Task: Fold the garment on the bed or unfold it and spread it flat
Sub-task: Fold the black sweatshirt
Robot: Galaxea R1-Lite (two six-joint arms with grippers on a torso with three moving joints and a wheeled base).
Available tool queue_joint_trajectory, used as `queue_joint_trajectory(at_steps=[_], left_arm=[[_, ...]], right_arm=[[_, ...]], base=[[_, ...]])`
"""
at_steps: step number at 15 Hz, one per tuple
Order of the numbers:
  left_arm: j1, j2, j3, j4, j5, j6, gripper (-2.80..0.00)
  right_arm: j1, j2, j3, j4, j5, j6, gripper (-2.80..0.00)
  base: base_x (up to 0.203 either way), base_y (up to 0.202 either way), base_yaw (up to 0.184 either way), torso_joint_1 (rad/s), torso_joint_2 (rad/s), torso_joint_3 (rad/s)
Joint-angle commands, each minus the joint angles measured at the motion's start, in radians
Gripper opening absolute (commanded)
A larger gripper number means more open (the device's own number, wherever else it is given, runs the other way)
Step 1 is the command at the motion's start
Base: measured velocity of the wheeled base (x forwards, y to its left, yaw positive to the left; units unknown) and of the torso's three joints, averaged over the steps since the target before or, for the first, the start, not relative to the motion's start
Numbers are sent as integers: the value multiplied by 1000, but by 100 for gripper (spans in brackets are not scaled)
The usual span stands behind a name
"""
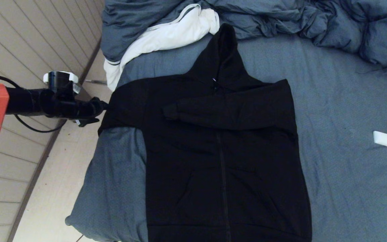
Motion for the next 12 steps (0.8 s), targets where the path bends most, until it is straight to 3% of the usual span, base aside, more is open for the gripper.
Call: queue_joint_trajectory(at_steps=[1, 10, 11, 12], left_arm=[[-11, 29, -3, 0, -3, -3, 0], [-37, 67, -12, -5, -1, -3, 0], [-38, 69, -12, -5, -1, -3, -280], [-39, 69, -12, -5, -1, -4, -280]], right_arm=[[0, 2, 0, 0, 0, -1, -280], [0, 2, 0, 0, 0, -1, -280], [0, 2, 0, 0, 0, -1, -280], [0, 2, 0, 0, 0, -1, -280]], base=[[0, 0, 0, 0, 0, 0], [0, 0, 0, 0, 0, 0], [0, 0, 0, 0, 0, 0], [0, 0, 0, 0, 0, 0]])
